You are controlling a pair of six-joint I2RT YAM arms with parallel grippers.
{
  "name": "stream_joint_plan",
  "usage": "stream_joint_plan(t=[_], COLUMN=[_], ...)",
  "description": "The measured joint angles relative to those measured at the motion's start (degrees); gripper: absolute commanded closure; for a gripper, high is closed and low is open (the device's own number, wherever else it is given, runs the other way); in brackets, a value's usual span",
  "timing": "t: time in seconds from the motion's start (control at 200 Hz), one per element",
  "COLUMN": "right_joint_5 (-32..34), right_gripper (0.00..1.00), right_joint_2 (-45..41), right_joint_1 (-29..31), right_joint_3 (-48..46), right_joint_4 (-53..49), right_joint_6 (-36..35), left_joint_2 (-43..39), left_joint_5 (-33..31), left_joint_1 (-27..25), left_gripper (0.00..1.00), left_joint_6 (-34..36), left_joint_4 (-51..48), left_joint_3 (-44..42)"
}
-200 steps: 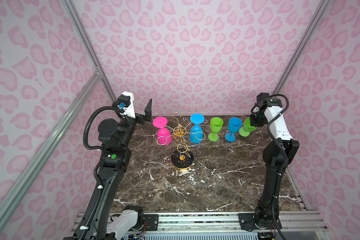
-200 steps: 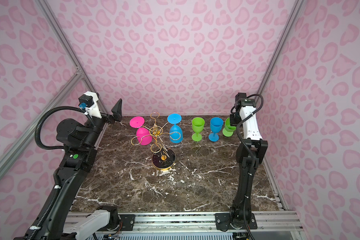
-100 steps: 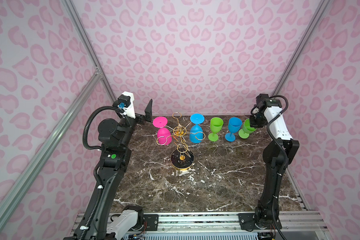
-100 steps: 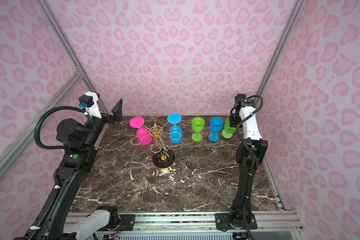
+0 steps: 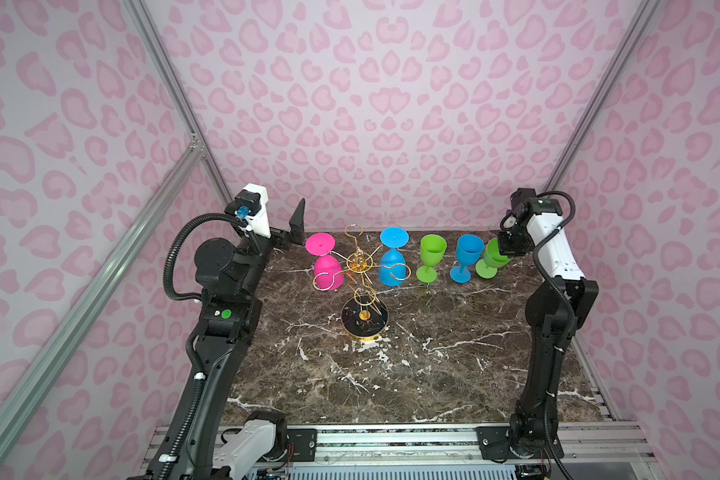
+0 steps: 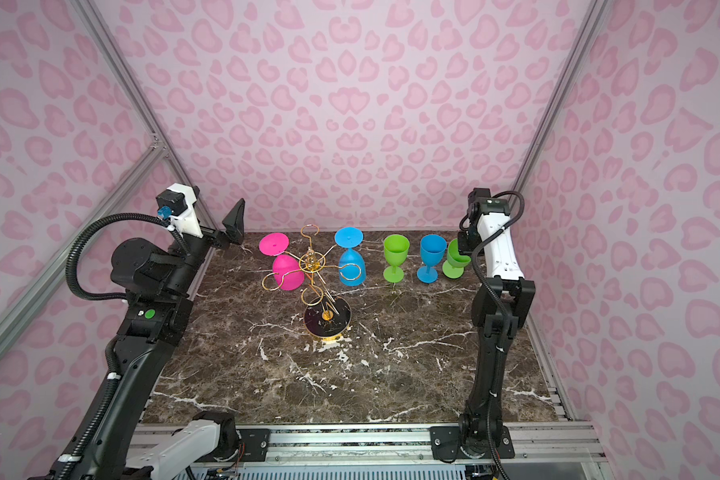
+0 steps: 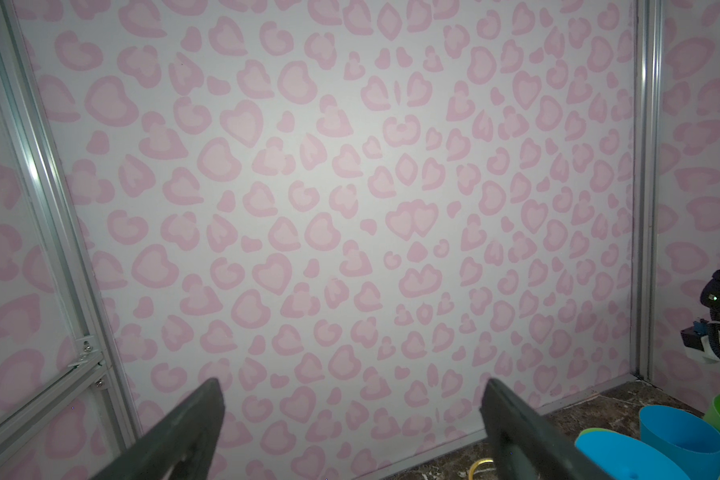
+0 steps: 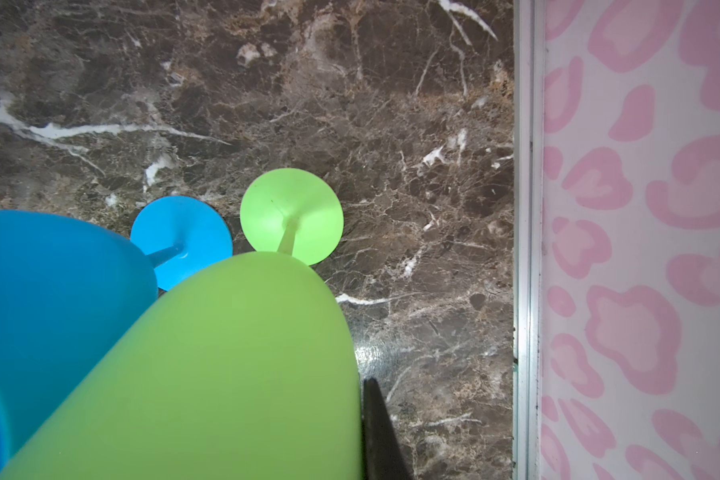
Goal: Take the wine glass off the wine glass rack
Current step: 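Lower the lime-green glass upright onto the table beside the blue glass, then open the right gripper and lift it off the lime-green glass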
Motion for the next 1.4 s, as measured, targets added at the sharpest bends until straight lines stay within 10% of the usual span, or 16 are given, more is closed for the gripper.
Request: stream_joint_plan(t=[1.4], right_joint_5=[-5.5], right_gripper=[0.60], right_joint_2=[-3.5], right_joint_1=[0.0], right_joint_3=[-0.6], right_joint_4=[0.5], right_joint_6=[2.2], left_joint_2=[0.1], left_joint_5=[-0.7], left_joint_1=[0.3], left_gripper=[0.03], left_joint_6=[-1.5], left_joint_4=[-0.2], left_joint_3=[0.0])
